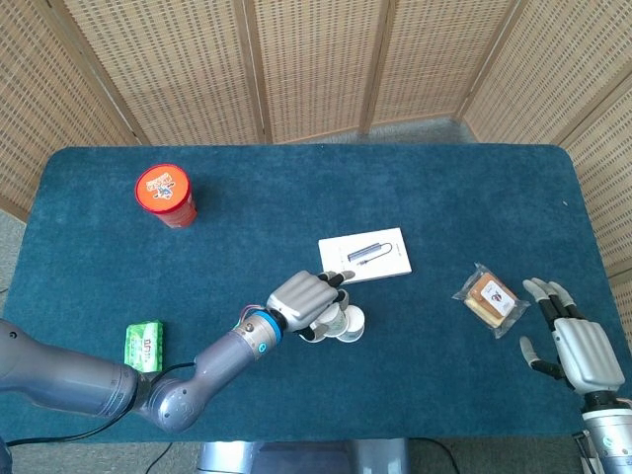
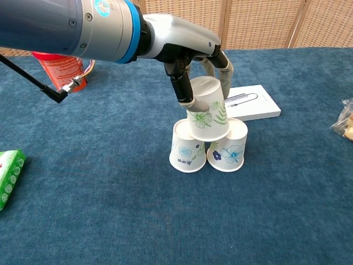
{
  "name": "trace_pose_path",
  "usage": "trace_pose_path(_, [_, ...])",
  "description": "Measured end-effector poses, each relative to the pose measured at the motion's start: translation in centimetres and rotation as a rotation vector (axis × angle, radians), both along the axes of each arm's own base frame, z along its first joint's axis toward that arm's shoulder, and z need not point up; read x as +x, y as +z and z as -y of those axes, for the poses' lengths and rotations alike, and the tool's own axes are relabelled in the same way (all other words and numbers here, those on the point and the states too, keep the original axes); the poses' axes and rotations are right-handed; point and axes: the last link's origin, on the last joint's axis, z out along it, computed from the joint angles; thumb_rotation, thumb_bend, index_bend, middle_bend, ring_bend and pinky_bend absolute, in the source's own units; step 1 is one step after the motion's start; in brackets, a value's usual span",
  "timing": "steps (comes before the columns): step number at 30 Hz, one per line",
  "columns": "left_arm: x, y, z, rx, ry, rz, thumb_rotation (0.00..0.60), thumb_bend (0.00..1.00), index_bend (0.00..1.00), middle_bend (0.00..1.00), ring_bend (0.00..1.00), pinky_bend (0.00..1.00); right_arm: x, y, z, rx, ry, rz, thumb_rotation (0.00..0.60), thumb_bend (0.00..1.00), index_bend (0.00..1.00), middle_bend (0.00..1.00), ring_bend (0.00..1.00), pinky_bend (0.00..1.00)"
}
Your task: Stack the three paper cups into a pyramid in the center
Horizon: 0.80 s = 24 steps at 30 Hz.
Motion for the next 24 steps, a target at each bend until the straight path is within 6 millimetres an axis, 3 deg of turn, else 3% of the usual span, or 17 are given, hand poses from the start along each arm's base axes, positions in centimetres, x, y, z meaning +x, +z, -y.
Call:
trace_pose_path(8, [0.0, 0.0, 0.0, 0.000, -0.003, 0.005, 0.600, 0.45, 0.21, 0.00, 0.00, 0.33, 0.0, 0.1, -0.1, 0.000, -0.001, 0.001, 0.600, 0.50, 0.06, 0.10, 0.00, 0.34])
trace_pose_path(15, [0.1, 0.0, 0.1, -0.007, -0.003, 0.009, 0.600, 0.45, 0.16, 0.00, 0.00, 0.28, -0.2, 0.2, -0.1, -0.002, -0.007, 0.000, 0.600, 0.50, 0.07, 0.10, 0.00, 0.34])
trace_pose_path(24, [0.0, 1.0, -0.2, 0.012, 0.005, 0.033, 0.600, 0.45, 0.00, 0.00, 0.00, 0.08, -0.3, 0.5, 0.1, -0.015, -0.002, -0.017, 0.600, 0.50, 0.07, 0.10, 0.00, 0.34])
